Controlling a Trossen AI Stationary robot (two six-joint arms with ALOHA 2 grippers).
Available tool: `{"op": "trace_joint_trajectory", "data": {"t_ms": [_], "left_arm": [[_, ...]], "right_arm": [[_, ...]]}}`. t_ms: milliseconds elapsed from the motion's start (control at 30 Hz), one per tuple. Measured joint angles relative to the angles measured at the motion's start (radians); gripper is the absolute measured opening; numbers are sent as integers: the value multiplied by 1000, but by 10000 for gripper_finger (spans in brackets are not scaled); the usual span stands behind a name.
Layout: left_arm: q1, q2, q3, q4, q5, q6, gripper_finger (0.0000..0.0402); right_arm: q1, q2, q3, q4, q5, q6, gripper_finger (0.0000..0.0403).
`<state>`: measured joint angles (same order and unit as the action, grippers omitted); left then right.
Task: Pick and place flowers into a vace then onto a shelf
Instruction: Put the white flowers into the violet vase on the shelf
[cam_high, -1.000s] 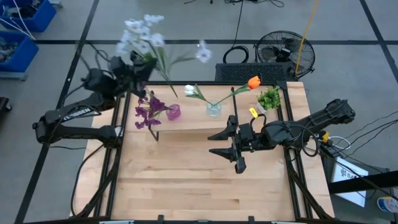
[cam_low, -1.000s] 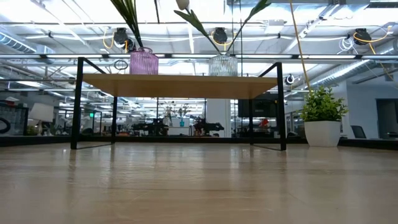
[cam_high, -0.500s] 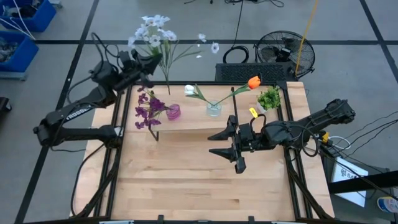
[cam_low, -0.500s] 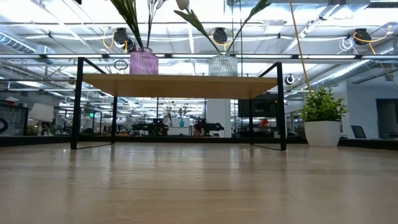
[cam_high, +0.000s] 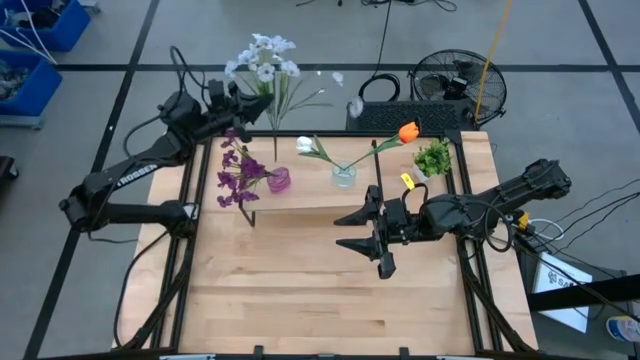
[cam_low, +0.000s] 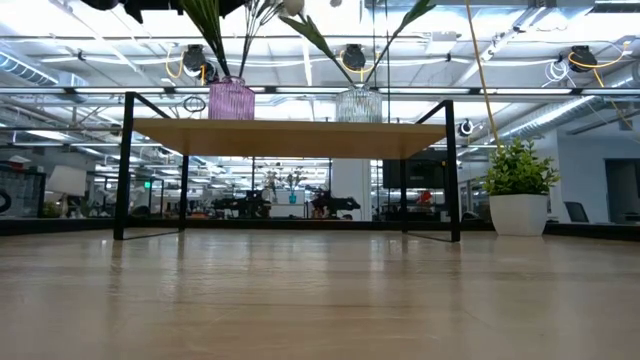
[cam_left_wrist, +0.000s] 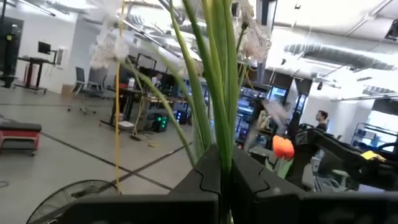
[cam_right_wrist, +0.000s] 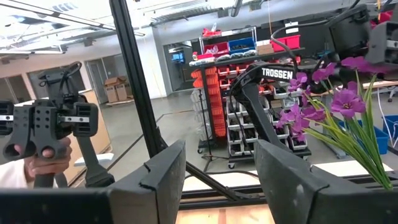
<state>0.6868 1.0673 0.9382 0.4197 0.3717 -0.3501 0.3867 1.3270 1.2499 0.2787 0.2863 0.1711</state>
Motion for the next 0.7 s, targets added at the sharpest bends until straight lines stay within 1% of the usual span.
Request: {"op": "trace_joint_trajectory", "data": {"t_ms": [200, 433, 700], "left_arm": [[0, -29, 0, 5, 21, -26, 7], [-14, -41, 0, 3, 96, -56, 7], [-58, -41, 0, 2, 105, -55, 7]], "right_arm": [[0, 0, 0, 0, 0, -1, 183], [0, 0, 0, 0, 0, -1, 183], [0, 0, 0, 0, 0, 0, 183]]}}
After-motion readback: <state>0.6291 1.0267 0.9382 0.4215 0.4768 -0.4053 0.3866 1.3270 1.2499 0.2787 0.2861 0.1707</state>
